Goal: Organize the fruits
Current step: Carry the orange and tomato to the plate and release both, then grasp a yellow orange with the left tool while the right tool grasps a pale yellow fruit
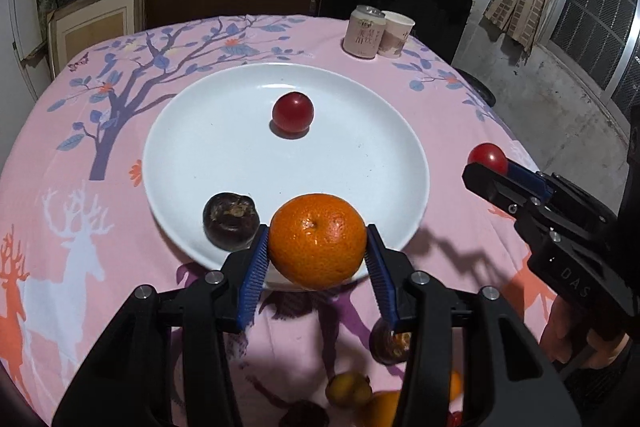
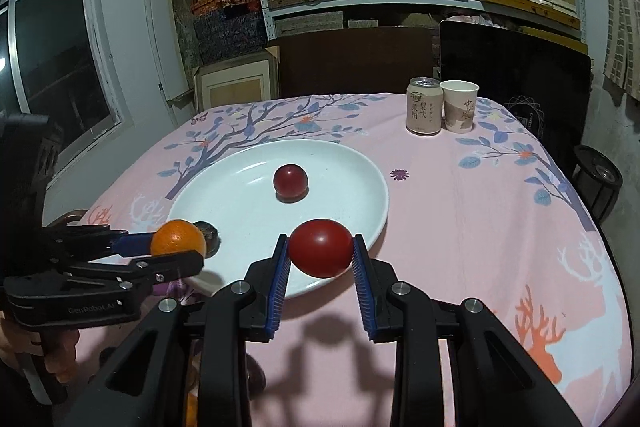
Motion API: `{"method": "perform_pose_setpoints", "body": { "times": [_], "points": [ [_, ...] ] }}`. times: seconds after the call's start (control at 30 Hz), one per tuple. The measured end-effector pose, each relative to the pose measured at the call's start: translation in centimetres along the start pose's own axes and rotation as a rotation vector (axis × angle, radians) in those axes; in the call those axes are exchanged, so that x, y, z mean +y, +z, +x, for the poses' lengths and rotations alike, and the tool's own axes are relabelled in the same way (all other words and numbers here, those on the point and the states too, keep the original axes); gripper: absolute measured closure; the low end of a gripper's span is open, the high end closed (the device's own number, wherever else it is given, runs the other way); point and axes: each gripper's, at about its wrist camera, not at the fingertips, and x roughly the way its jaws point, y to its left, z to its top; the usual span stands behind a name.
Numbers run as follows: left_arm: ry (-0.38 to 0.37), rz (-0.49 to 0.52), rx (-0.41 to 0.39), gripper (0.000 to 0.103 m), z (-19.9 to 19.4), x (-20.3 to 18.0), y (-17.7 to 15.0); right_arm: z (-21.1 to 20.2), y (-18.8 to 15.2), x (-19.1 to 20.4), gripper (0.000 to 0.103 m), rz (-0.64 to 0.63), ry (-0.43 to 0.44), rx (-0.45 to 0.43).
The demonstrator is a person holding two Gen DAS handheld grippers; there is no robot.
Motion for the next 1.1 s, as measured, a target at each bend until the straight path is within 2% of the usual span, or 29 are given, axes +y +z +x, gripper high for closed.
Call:
{"method": "perform_pose_setpoints", "body": {
  "times": [0.2, 0.23, 0.27, 0.3, 0.33, 0.4, 0.53, 0.6, 0.73, 0.93, 1.1],
  "points": [
    [-0.001, -0.027, 0.044, 0.057, 3.4, 0.5, 1.5, 4.5, 0.9, 1.2, 0.069, -0.062, 0.009, 0.05],
    [0.002, -0.039, 0.046, 0.056, 3.4, 0.9, 1.6, 4.5, 1.0, 1.3, 0.061, -0.067, -0.018, 0.042],
    [0.004, -0.051, 0.047, 0.056, 3.3, 1.2, 1.7, 4.2, 1.0, 1.4, 0.049, -0.067, -0.042, 0.024],
    [0.002, -0.065, 0.041, 0.054, 3.0, 1.5, 1.8, 3.7, 1.0, 1.5, 0.041, -0.061, -0.037, 0.0],
    [-0.003, -0.078, 0.023, 0.052, 2.4, 2.0, 1.8, 3.0, 1.0, 1.4, 0.036, -0.052, -0.025, -0.019],
    [0.005, -0.097, -0.041, 0.038, 0.2, 2.6, 2.0, 1.8, 0.9, 1.3, 0.036, -0.034, -0.015, -0.035],
    [-0.033, -0.125, -0.139, 0.034, -4.3, 3.1, 1.7, -1.9, 0.1, 0.9, 0.036, 0.018, 0.012, -0.053],
    [-0.043, -0.106, -0.169, 0.031, -6.7, 2.7, 0.6, -4.1, -0.7, 0.8, 0.036, 0.03, 0.026, -0.057],
    [-0.044, -0.003, -0.176, 0.025, -10.7, 1.4, -3.8, -8.5, -4.0, 0.6, 0.036, 0.034, 0.04, -0.043],
    [-0.008, 0.17, -0.116, 0.025, -14.1, -0.5, -14.0, -12.6, -10.7, 1.6, 0.036, -0.023, 0.096, 0.015],
    [-0.003, 0.219, -0.074, 0.025, -15.0, -1.3, -20.8, -14.6, -14.5, 2.5, 0.036, -0.023, 0.112, 0.026]
  ]
}}
